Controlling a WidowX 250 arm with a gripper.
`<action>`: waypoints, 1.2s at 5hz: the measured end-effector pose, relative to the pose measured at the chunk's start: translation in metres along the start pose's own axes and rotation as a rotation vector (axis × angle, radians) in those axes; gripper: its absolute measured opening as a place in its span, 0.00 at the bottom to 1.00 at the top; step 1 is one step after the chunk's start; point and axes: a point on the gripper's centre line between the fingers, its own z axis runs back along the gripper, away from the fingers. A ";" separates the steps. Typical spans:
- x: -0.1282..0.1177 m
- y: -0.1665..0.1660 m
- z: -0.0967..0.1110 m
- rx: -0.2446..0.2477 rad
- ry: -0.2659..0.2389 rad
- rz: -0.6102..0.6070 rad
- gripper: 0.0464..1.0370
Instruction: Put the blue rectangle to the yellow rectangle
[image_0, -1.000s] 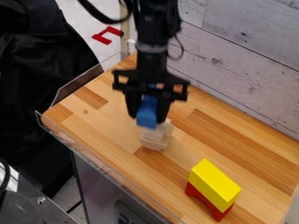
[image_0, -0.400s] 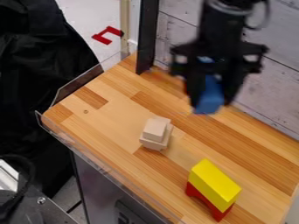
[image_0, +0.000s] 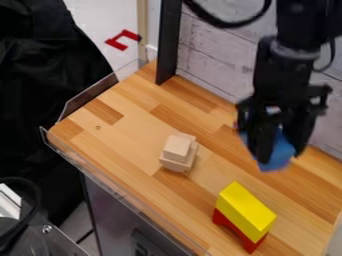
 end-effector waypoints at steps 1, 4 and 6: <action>-0.001 0.014 -0.018 0.001 0.084 0.065 0.51; -0.014 0.037 -0.026 -0.067 0.116 0.053 0.51; -0.012 0.023 -0.033 -0.084 0.076 0.019 0.51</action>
